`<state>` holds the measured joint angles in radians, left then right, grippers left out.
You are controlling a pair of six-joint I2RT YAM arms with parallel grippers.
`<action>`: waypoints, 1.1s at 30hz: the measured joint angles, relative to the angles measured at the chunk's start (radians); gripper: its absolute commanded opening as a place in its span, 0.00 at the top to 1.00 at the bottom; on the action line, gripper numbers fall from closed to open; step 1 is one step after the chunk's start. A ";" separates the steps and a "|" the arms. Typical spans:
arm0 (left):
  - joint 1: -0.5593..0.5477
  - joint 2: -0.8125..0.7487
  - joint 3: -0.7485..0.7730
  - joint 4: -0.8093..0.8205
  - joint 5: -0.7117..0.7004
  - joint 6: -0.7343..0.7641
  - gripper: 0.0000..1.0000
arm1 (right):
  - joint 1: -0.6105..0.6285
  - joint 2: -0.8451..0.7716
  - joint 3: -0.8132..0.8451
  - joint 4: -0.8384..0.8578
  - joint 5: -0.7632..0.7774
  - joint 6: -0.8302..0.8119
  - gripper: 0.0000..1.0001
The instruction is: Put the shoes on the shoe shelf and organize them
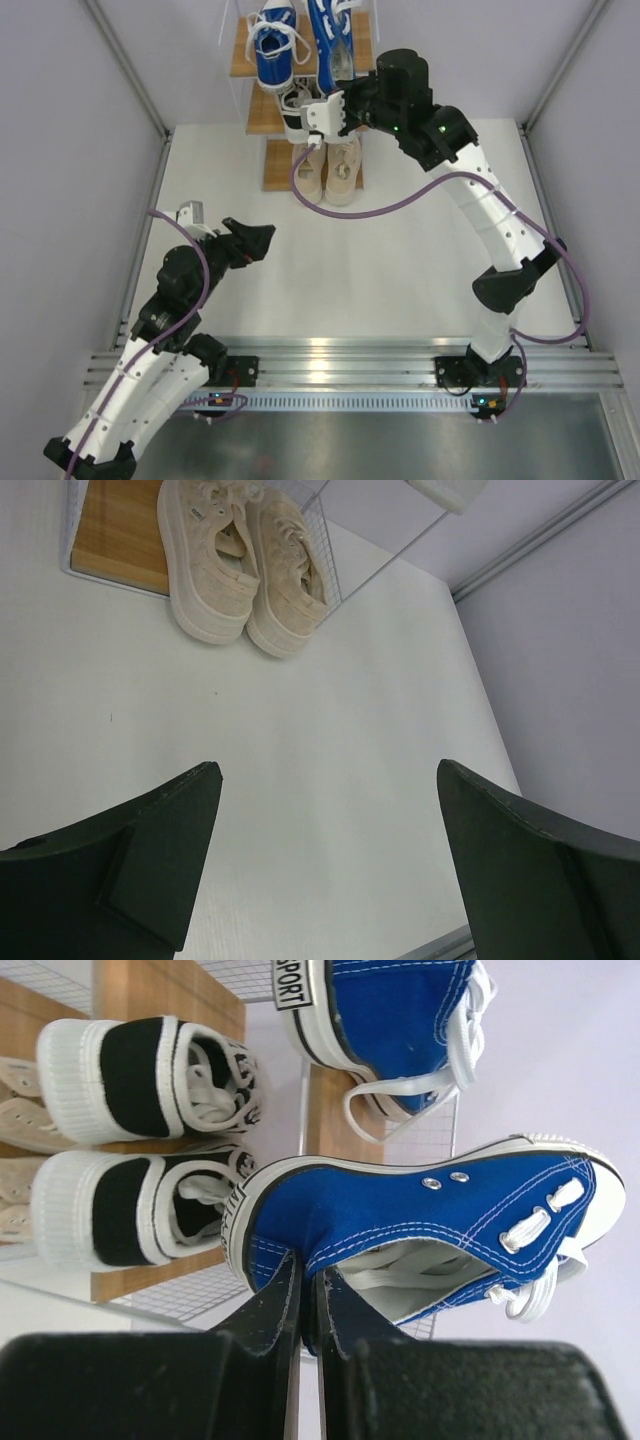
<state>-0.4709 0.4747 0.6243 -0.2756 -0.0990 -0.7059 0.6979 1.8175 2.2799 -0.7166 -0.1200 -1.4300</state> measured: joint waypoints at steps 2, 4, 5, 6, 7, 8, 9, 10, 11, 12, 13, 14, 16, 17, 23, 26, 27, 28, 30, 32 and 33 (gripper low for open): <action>0.000 0.000 0.000 0.000 0.000 -0.002 0.06 | 0.000 0.008 0.000 0.029 0.006 0.001 0.95; 0.000 0.000 0.000 0.000 0.000 -0.002 0.06 | 0.000 0.014 0.000 0.044 0.008 0.002 0.94; 0.000 0.000 -0.001 0.000 0.000 -0.002 0.06 | 0.000 0.017 0.000 0.047 0.008 0.003 0.94; 0.000 0.000 -0.001 0.000 0.000 -0.002 0.06 | 0.000 0.019 0.000 0.050 0.007 0.005 0.93; 0.000 0.000 -0.002 0.000 0.000 -0.003 0.06 | 0.000 0.022 0.000 0.051 0.006 0.009 0.93; 0.000 0.000 -0.002 0.000 0.000 -0.003 0.06 | 0.000 0.023 0.000 0.051 0.006 0.011 0.92; 0.000 0.000 -0.002 0.000 0.000 -0.003 0.06 | 0.000 0.024 0.000 0.051 0.006 0.014 0.89; 0.000 0.000 -0.002 0.000 0.000 -0.003 0.06 | 0.000 0.025 0.000 0.052 0.006 0.018 0.87; 0.000 0.000 -0.003 0.001 0.000 -0.003 0.06 | 0.000 0.026 0.000 0.061 0.006 0.020 0.83; 0.000 0.000 -0.003 0.000 0.000 -0.003 0.06 | 0.000 0.026 0.000 0.072 0.005 0.024 0.82; 0.000 0.000 -0.004 0.000 0.000 -0.003 0.06 | 0.000 0.026 0.000 0.087 0.005 0.028 0.80; 0.000 0.000 -0.005 0.000 0.000 -0.003 0.06 | 0.000 0.026 0.000 0.101 0.004 0.030 0.77; 0.000 0.000 -0.006 0.000 0.000 -0.003 0.06 | 0.000 0.026 0.000 0.129 0.005 0.037 0.75; 0.000 0.000 -0.006 0.000 0.000 -0.003 0.06 | 0.000 0.026 0.000 0.145 0.005 0.040 0.72; 0.000 0.000 -0.008 0.001 0.000 -0.003 0.06 | 0.000 0.024 0.000 0.227 0.005 0.078 0.36; 0.000 -0.002 -0.008 0.000 0.000 -0.006 0.06 | 0.000 0.024 0.000 0.274 -0.006 0.145 0.21; 0.000 -0.004 -0.008 0.001 0.000 -0.007 0.06 | -0.001 0.022 0.000 0.288 -0.009 0.182 0.18; 0.000 -0.007 -0.008 0.001 0.000 -0.007 0.06 | -0.002 0.022 0.000 0.299 -0.013 0.222 0.16; 0.000 -0.017 -0.011 0.001 0.000 -0.009 0.06 | -0.009 0.018 0.000 0.337 -0.021 0.341 0.15; 0.000 -0.026 -0.012 0.000 0.000 -0.011 0.06 | -0.019 0.010 0.000 0.358 -0.037 0.461 0.18; 0.000 -0.029 -0.012 0.001 0.000 -0.013 0.06 | -0.026 0.002 0.000 0.366 -0.045 0.534 0.23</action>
<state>-0.4709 0.4461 0.6121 -0.2749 -0.0990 -0.7185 0.6720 1.8194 2.2795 -0.3508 -0.1646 -0.8963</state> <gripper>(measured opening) 0.940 0.832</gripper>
